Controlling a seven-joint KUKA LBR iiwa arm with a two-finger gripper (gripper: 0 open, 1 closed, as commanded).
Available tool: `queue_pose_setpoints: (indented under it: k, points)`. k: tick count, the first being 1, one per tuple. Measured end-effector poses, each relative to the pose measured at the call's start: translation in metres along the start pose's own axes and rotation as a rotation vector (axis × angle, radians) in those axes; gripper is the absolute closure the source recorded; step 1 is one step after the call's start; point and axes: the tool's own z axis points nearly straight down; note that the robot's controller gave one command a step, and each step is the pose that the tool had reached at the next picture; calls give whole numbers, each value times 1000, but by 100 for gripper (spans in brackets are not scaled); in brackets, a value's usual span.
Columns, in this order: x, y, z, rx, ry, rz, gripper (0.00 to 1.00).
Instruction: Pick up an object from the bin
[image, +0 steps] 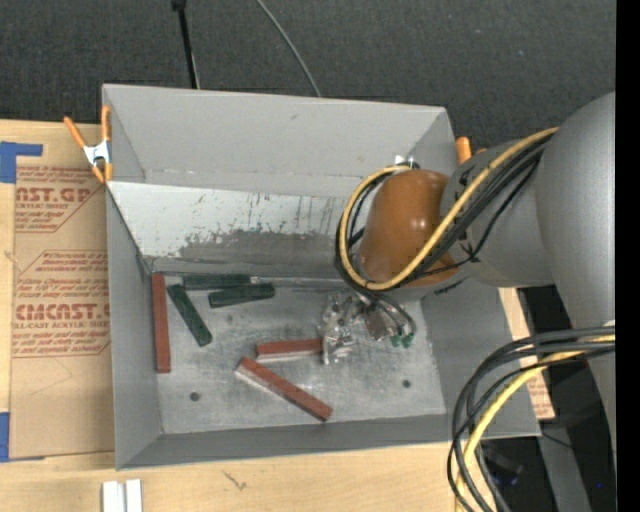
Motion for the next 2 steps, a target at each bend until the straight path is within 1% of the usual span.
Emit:
queue_pose_setpoints:
  k: [1,2]
  points:
    - [0,0,0,0,0,0,100]
    - [-6,-2,-189,-1,3,-34,100]
